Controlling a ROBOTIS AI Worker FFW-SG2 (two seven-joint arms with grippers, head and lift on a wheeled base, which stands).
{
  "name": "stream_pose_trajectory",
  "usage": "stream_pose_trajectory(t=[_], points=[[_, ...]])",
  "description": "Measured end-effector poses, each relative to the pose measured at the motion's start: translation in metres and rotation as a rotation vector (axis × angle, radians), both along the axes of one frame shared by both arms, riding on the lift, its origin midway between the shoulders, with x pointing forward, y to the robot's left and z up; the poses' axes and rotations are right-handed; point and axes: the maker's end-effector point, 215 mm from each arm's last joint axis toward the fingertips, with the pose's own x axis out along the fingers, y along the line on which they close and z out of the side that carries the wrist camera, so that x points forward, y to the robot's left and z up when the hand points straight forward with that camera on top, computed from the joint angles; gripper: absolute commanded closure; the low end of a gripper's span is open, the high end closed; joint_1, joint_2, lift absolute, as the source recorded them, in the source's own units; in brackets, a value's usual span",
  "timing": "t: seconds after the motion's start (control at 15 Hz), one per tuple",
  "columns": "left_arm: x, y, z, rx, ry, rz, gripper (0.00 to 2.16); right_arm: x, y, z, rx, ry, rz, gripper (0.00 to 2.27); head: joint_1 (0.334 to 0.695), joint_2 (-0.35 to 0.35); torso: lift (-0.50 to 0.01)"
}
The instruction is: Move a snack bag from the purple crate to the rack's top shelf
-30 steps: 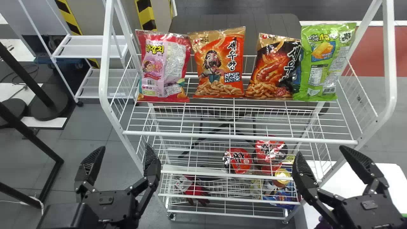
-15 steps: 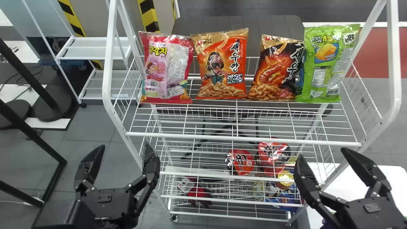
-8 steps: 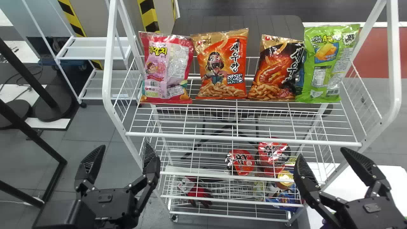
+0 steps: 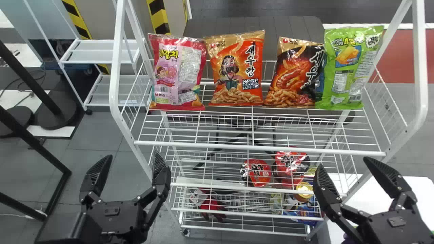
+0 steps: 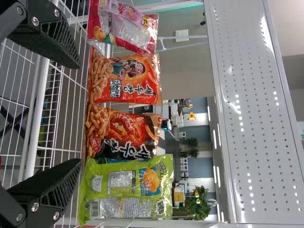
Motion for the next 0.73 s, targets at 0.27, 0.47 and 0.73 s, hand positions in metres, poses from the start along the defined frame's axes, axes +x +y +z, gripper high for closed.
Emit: stream_pose_trajectory(t=[0.27,0.47,0.73], points=[[0.0002,-0.0005,0.0005,-0.002,-0.001,-0.002,0.14,-0.0002,0.0004,-0.0007,0.0,0.001,0.001,0.13,0.695,0.073,0.0],[0.0005,-0.0011,0.0007,-0.003,-0.002,-0.004,0.14,-0.0004,0.0003,-0.0009,0.0,0.002,0.001,0.13,0.695,0.073,0.0],[0.0005,-0.0013,0.0005,-0.003,-0.001,-0.005,0.14,-0.0007,0.0002,-0.0006,0.0,0.001,0.001,0.13,0.695,0.072,0.0]])
